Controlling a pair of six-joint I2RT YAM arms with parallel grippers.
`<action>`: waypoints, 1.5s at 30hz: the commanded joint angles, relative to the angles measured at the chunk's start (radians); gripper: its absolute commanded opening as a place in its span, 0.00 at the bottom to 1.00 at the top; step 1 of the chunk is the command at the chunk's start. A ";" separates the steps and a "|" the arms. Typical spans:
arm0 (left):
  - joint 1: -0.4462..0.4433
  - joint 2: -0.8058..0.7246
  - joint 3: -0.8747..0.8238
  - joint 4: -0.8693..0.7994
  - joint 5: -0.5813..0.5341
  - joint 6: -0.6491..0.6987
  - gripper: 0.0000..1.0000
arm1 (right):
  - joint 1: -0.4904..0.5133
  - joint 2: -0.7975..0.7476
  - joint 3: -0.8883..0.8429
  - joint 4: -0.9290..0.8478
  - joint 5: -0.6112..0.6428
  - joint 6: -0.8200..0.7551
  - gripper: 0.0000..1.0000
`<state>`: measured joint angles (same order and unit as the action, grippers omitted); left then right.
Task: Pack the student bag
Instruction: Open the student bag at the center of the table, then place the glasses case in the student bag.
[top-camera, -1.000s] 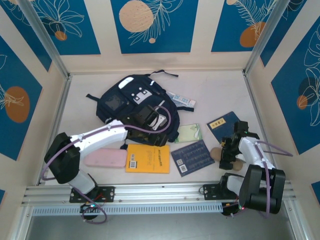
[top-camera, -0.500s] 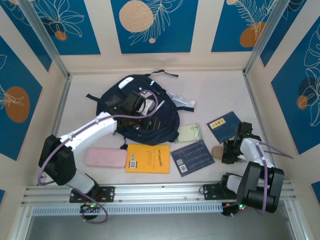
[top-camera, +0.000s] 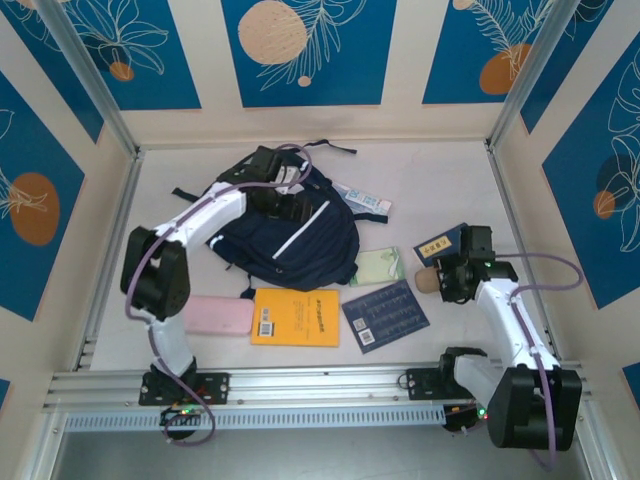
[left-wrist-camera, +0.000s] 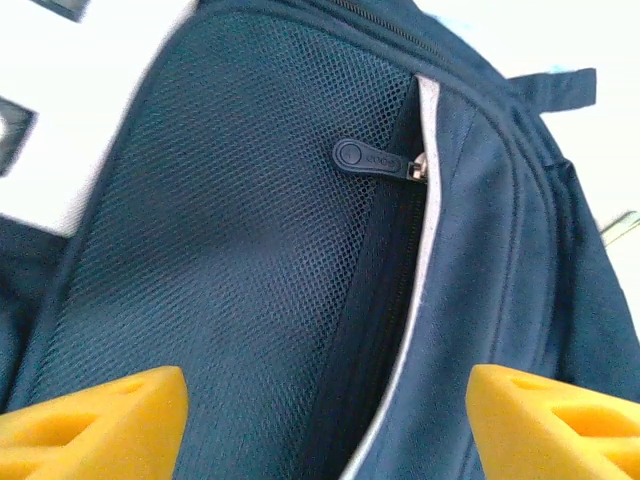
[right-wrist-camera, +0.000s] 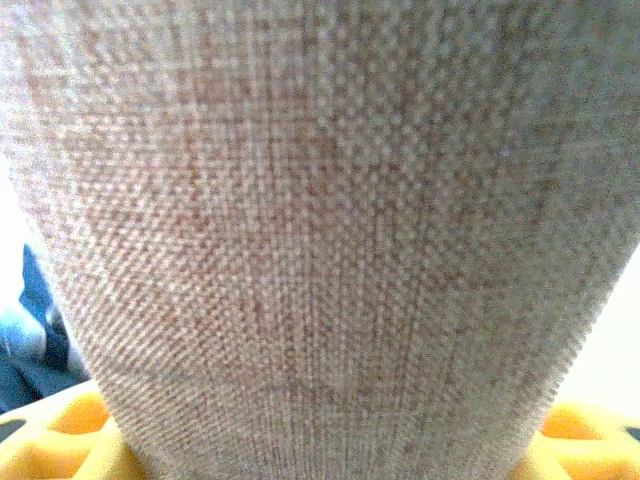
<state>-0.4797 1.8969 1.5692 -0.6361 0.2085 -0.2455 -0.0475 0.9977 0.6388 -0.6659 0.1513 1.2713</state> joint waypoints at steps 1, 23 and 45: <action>0.003 0.051 0.041 -0.024 0.071 0.065 0.73 | 0.038 -0.011 0.012 0.052 -0.024 -0.120 0.23; 0.021 -0.017 -0.088 0.118 0.250 -0.077 0.00 | 0.356 0.069 0.033 0.448 -0.162 -0.262 0.04; 0.146 -0.406 0.114 0.024 0.059 -0.046 0.00 | 0.604 0.421 0.325 0.634 -0.333 -0.314 0.00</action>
<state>-0.3439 1.5463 1.5841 -0.6594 0.2783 -0.3046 0.5228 1.3949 0.8986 -0.0189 -0.1818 0.9821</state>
